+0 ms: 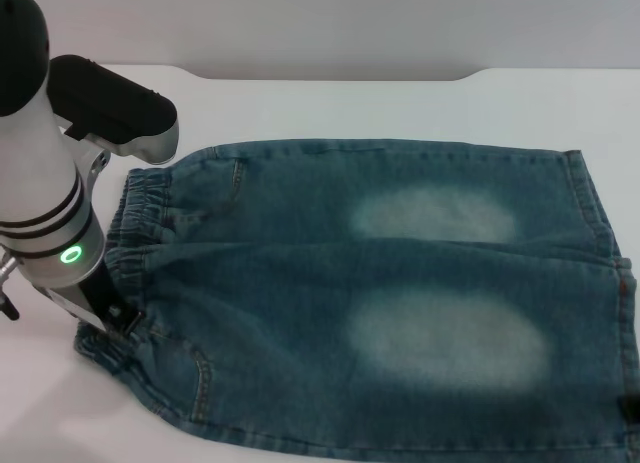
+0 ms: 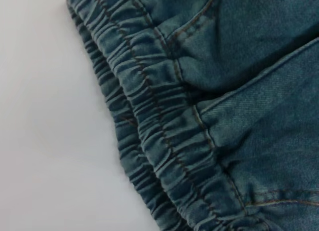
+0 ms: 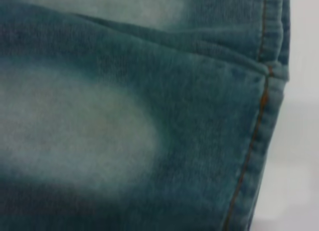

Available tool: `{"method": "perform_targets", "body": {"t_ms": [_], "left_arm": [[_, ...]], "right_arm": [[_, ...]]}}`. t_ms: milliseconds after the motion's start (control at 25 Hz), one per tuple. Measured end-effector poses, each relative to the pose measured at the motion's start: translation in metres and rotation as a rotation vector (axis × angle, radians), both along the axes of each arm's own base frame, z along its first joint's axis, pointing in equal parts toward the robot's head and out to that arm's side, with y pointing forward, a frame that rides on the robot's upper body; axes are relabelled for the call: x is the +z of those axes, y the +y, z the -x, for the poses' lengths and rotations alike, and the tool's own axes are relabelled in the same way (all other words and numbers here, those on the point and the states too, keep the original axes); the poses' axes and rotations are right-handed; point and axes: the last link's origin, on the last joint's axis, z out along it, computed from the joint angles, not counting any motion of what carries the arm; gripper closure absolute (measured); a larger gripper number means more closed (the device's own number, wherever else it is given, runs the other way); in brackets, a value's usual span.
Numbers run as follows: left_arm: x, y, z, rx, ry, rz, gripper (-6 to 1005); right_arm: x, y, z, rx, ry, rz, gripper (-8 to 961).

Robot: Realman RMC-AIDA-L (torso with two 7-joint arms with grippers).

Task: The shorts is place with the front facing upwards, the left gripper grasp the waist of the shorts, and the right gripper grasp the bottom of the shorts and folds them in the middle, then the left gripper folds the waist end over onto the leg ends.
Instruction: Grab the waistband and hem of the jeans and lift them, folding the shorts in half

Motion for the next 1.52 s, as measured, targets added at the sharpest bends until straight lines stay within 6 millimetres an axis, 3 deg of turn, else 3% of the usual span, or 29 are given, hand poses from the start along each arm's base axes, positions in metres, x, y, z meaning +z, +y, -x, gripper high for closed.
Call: {"method": "perform_targets", "body": {"t_ms": [720,1520], "left_arm": [[-0.002,0.002,-0.004,-0.012,0.003,0.004,961],[-0.003,0.003,-0.005,-0.024,0.006,0.007,960]], "right_arm": [[-0.013,-0.010,-0.003,-0.037,0.048,0.042,190],[-0.012,-0.011,-0.010,-0.058,0.036,0.040,190]]}}
